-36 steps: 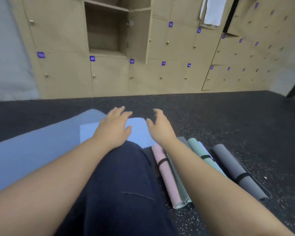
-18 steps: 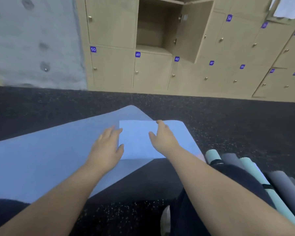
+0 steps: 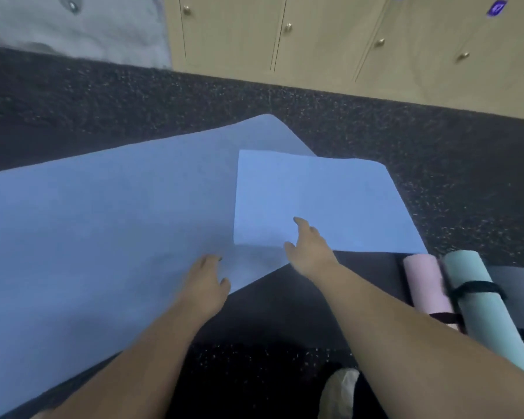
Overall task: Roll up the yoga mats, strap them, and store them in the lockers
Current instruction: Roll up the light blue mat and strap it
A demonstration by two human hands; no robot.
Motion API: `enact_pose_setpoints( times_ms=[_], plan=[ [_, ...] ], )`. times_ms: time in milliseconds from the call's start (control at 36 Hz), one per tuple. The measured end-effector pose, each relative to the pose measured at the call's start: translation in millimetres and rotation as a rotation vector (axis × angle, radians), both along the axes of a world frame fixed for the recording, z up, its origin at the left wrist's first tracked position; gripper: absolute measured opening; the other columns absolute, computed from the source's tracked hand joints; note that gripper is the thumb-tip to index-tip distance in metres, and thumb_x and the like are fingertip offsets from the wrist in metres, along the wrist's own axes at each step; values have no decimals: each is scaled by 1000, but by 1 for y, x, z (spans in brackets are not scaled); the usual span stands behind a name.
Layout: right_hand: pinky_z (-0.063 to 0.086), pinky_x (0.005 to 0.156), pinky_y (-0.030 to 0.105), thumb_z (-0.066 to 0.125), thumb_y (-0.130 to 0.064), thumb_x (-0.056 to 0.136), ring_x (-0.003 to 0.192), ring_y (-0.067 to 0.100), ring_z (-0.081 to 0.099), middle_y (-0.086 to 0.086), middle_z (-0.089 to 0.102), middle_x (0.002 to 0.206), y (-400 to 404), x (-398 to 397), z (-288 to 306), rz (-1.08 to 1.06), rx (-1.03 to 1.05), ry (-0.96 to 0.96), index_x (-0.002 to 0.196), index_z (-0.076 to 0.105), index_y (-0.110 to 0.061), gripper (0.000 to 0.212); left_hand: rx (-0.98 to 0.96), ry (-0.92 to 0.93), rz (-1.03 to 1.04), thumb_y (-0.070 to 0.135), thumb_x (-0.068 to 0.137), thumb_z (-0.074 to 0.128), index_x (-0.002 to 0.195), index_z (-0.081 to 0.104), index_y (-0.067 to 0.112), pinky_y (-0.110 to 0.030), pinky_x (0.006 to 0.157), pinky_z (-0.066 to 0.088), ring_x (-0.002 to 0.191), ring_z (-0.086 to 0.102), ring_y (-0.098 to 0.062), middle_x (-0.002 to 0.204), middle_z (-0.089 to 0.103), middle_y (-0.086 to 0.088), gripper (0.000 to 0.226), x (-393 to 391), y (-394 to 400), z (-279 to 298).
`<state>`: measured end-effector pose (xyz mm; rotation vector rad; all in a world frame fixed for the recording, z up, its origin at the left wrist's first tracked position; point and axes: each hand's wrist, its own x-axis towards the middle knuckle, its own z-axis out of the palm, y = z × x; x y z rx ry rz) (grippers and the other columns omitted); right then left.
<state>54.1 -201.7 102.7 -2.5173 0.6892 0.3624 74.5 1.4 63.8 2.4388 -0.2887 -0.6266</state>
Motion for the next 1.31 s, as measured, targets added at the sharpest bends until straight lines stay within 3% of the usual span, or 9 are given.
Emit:
enact_pose_setpoints(
  times_ms=[222, 556, 667, 806, 861, 1000, 1111, 1250, 1306],
  plan=[
    [43, 96, 37, 39, -16, 99, 131, 26, 42, -2, 21, 158, -13, 15, -65, -18, 75, 133, 155, 10, -30, 65, -11, 81, 18, 16, 96, 51, 145, 34, 9, -27, 110, 24, 137, 34, -25, 152, 31, -10, 52, 36, -24, -43],
    [14, 121, 45, 39, -22, 101, 150, 17, -5, -3, -4, 164, -23, 46, -120, 153, 33, 233, 156, 5, -30, 65, -198, 219, 25, 15, 99, 50, 150, 26, 15, -19, 107, 20, 144, 22, -17, 159, 16, -3, 56, 65, -45, -89],
    [16, 120, 44, 39, -20, 101, 151, 16, -1, -2, -6, 164, -28, 49, -131, 108, 57, 239, 156, 4, -27, 66, -219, 272, 1, 16, 101, 47, 152, 21, 19, -23, 112, 16, 148, 8, -15, 162, 0, 3, 58, 76, -47, -96],
    [29, 115, 42, 35, -5, 97, 146, 23, 23, -11, -11, 163, -26, 41, -141, 40, 79, 277, 157, -2, -23, 73, -115, 225, -32, 18, 99, 47, 152, 21, 23, -29, 105, 31, 143, 19, -24, 159, 16, 1, 59, 88, -53, -105],
    [28, 116, 41, 33, 1, 92, 148, 23, 18, -12, -10, 163, -25, 39, -144, 16, 53, 265, 156, -3, -22, 77, -71, 223, -42, 20, 98, 47, 152, 20, 31, -30, 94, 39, 139, 19, -24, 157, 17, 1, 61, 91, -56, -107],
    [20, 119, 39, 37, 1, 92, 150, 22, 9, 2, 3, 163, -24, 45, -143, 22, 3, 220, 156, 1, -13, 75, -160, 267, 5, 22, 94, 55, 148, 24, 35, -27, 89, 44, 133, 30, -23, 146, 28, -6, 64, 97, -71, -102],
    [29, 114, 36, 37, -1, 94, 147, 24, 19, 1, -1, 164, -21, 47, -142, -7, 82, 213, 155, -5, -13, 75, -438, 226, 270, 18, 91, 64, 132, 31, 22, -9, 59, 42, 102, 52, -12, 126, 40, 2, 52, 101, -85, -93],
    [29, 111, 34, 36, -1, 94, 146, 23, 21, 0, 1, 164, -21, 46, -139, -20, 108, 183, 155, -6, -15, 75, -516, 205, 419, 11, 92, 55, 86, 49, 20, -31, 70, 46, 83, 55, -23, 91, 55, -8, 12, 117, -102, -84],
    [30, 110, 35, 35, -1, 95, 145, 24, 25, 0, 4, 164, -21, 46, -137, -24, 113, 171, 156, -5, -16, 75, -541, 213, 395, 0, 89, 48, 98, 63, 17, -40, 78, 54, 69, 52, -20, 78, 54, -5, 25, 118, -105, -78]
  ],
)
